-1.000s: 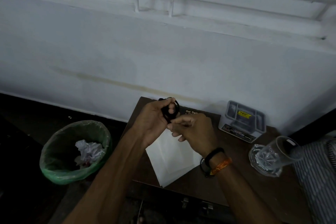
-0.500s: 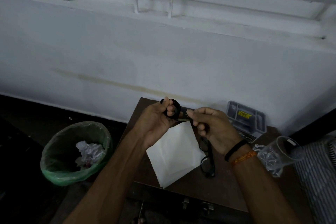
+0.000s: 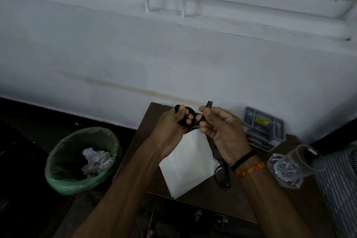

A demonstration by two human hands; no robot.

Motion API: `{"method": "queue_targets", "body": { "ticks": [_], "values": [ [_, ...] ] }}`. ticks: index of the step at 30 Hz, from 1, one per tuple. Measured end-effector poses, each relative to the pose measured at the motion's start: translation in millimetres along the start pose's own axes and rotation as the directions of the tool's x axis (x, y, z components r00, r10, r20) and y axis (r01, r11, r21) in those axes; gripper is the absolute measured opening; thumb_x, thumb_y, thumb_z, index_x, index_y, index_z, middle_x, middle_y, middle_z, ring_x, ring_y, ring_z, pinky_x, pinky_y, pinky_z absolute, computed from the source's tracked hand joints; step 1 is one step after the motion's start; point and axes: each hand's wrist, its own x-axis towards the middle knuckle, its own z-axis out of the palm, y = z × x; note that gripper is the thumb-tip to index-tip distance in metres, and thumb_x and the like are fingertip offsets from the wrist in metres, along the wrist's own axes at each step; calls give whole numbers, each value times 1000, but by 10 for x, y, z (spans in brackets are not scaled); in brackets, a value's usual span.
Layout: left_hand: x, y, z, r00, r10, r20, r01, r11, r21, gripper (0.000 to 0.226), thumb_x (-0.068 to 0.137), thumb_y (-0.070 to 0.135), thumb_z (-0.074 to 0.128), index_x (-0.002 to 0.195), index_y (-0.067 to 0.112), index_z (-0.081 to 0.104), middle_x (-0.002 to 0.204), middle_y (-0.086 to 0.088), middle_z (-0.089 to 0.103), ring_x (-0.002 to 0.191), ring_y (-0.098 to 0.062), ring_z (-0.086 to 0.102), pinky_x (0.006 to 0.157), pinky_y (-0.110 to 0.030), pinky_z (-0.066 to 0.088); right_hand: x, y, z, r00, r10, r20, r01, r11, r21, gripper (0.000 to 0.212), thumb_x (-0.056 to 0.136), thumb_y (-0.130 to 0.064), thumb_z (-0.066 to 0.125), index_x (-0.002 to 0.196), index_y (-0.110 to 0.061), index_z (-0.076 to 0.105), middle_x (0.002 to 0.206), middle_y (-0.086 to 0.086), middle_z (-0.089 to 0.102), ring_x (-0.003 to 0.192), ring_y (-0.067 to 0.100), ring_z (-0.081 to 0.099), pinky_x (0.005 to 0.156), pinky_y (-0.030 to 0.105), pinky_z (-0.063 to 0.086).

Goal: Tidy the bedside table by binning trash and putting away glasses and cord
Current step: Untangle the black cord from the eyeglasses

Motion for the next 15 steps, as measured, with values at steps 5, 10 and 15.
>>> {"method": "queue_targets", "body": {
  "ticks": [5, 10, 15],
  "values": [
    [16, -15, 16, 999, 31, -25, -30, 999, 32, 25, 102, 23, 45, 95, 1, 55, 76, -10, 53, 79, -28, 56, 100, -56, 46, 2, 47, -29, 999, 22, -34, -27, 991, -134, 25, 92, -20, 62, 110, -6, 73, 76, 6, 66, 60, 10, 56, 59, 21, 54],
    [18, -42, 45, 995, 65, -72, -52, 985, 165, 27, 102, 23, 46, 91, 1, 57, 74, -14, 57, 78, -31, 58, 99, -61, 46, -1, -9, 16, 995, 18, -98, -48, 950, -308, 12, 83, -11, 76, 86, 0, 77, 69, 14, 69, 53, 14, 57, 52, 23, 52],
    [-5, -39, 82, 993, 101, -61, -87, 976, 200, 23, 100, 22, 52, 88, 4, 61, 82, -12, 67, 81, -28, 65, 97, -59, 49, -3, -43, 30, 987, 13, -159, -68, 937, -343, 17, 77, -4, 80, 91, 2, 75, 67, 18, 69, 49, 16, 58, 49, 23, 51]
  ]
}}
